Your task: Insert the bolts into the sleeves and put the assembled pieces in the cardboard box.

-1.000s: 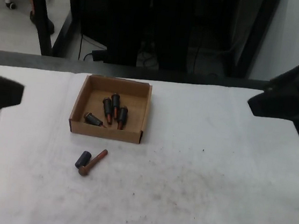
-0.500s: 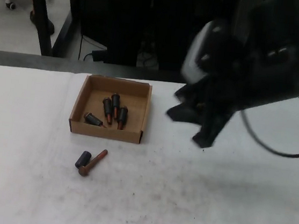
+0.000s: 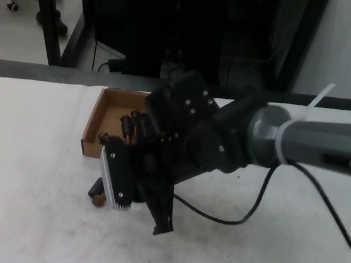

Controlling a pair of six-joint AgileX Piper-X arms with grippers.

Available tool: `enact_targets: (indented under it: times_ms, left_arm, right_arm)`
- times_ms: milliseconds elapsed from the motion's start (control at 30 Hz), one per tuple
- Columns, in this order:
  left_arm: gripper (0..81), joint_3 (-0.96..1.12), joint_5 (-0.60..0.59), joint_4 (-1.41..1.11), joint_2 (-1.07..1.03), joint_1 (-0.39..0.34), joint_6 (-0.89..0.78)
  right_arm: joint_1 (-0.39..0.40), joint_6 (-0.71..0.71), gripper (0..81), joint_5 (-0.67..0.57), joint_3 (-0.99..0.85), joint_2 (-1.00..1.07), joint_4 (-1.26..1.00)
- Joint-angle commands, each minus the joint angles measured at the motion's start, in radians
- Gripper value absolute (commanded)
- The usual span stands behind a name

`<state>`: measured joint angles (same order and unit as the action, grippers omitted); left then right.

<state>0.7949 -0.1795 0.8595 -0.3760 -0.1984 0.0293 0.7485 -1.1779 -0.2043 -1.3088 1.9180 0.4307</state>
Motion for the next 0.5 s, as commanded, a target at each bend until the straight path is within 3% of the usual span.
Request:
enact_targets:
  times_ms: [0, 467]
  left_arm:
    - [0.8, -0.002, 0.04, -0.01, 0.005, 0.002, 0.002]
    - [0.8, -0.002, 0.044, -0.003, 0.005, 0.002, 0.002]
  right_arm:
    - [0.003, -0.122, 31.5, 0.006, -0.022, 0.051, -0.051]
    - [0.017, -0.265, 31.2, 0.042, -0.047, 0.087, -0.121]
